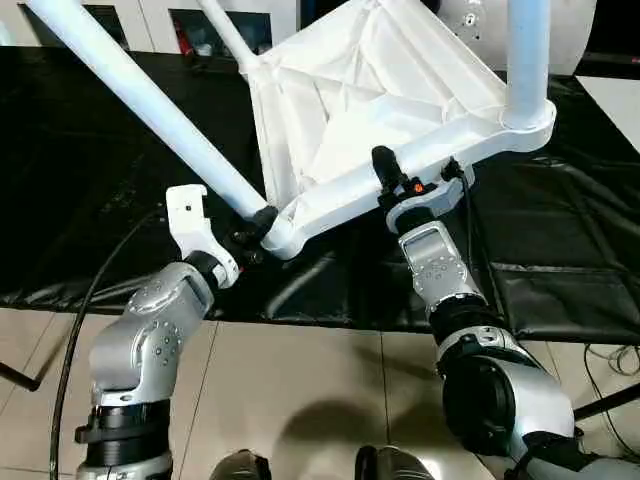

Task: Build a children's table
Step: Flip table

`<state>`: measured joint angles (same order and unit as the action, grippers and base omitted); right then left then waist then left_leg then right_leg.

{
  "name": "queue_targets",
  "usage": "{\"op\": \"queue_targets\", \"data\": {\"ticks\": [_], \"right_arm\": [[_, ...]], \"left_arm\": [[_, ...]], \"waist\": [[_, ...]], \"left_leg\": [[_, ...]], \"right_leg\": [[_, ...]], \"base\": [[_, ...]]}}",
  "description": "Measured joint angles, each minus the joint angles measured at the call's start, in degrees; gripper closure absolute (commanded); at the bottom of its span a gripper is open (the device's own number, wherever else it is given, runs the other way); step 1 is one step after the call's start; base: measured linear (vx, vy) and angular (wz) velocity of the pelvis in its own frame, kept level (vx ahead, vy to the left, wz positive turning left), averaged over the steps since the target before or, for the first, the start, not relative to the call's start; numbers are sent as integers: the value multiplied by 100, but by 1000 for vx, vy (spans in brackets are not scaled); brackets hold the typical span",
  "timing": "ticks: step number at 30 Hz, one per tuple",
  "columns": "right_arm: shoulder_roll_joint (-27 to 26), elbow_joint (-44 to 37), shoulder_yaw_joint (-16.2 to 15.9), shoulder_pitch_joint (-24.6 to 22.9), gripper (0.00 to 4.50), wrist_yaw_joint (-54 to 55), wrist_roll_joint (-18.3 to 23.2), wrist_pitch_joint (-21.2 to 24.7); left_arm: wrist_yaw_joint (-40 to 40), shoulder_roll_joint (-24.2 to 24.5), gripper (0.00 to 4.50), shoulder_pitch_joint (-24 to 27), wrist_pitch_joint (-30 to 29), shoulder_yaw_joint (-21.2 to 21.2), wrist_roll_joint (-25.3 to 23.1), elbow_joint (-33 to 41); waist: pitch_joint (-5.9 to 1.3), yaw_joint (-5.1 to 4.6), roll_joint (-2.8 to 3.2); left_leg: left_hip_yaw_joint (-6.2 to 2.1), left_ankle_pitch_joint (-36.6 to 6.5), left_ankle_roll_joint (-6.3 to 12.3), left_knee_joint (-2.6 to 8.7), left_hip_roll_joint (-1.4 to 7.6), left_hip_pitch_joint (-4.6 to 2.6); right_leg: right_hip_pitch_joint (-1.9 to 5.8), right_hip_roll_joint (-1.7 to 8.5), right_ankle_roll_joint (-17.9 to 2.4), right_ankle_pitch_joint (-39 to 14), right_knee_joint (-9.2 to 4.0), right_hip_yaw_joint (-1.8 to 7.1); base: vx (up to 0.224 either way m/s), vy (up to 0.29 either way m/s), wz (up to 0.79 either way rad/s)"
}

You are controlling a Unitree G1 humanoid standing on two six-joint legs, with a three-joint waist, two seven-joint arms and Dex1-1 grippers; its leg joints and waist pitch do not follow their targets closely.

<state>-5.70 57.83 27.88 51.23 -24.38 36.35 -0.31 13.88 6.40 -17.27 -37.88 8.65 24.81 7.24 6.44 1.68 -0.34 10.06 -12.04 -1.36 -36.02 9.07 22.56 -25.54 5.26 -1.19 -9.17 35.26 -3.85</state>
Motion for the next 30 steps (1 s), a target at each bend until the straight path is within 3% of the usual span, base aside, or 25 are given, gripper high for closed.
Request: {"op": "queue_targets", "data": {"ticks": [5, 7, 11, 13, 16, 18, 21, 26, 30], "right_arm": [[1, -1, -98, 37, 250, -27, -117, -40], [-16, -3, -162, 83, 250, -24, -131, -45], [-27, -51, -186, 108, 250, 19, -189, -53], [-13, -54, -185, 107, 250, 37, -214, -61], [-6, -108, -197, 87, 250, 100, -251, -140], [12, -282, -253, 36, 250, 217, -308, -183], [89, -586, -429, -4, 250, 433, -534, -204], [339, -1209, -724, -181, 250, 801, -1074, -434], [475, -1597, -865, -292, 250, 1028, -1433, -503]], "left_arm": [[289, 316, 182, 361, 203, -267, -152, 160], [436, 390, 153, 661, 222, -450, -250, 74], [591, 571, 138, 840, 488, -497, -380, 94], [688, 642, 92, 921, 593, -459, -374, 183], [993, 843, 86, 1050, 890, -536, -380, 343], [1262, 972, 58, 1107, 1167, -583, -390, 541], [1602, 1048, 42, 1185, 1436, -655, -337, 1027], [1793, 1247, 12, 1159, 1400, -814, -293, 1592], [1783, 1345, 0, 1014, 1268, -874, -280, 1679]], "waist": [[0, -48, 0], [6, -68, -11], [16, -43, -27], [16, -31, -27], [18, 1, -29], [19, 30, -29], [19, 72, -29], [21, 152, -34], [23, 135, -50]], "left_leg": [[1, 2, 4, -2, 4, 35], [0, 3, 4, -6, 17, 47], [-2, 3, 4, -13, 31, 49], [0, 3, 3, -15, 30, 49], [1, 5, 0, -16, 30, 50], [1, 7, -4, -15, 30, 50], [4, 9, -8, -16, 28, 50], [23, 19, -18, -15, 28, 43], [34, 32, -26, -15, 28, 41]], "right_leg": [[-43, -4, 0, 0, 12, 1], [-50, -12, 0, 0, 10, -6], [-49, -21, 0, 0, 11, -12], [-48, -21, -3, 2, 11, -9], [-48, -20, -9, 6, 9, -9], [-48, -20, -11, 7, 9, -9], [-42, -16, -12, 7, 8, -6], [-30, -5, -13, 8, 9, -3], [-26, -5, -10, 20, 9, 9]], "base": [[0, 0, 0], [0, 0, 0], [0, 0, 0], [0, 0, 0], [0, 0, 0], [0, 0, 0], [0, 0, 0], [0, 0, 0], [0, 0, 0]]}}
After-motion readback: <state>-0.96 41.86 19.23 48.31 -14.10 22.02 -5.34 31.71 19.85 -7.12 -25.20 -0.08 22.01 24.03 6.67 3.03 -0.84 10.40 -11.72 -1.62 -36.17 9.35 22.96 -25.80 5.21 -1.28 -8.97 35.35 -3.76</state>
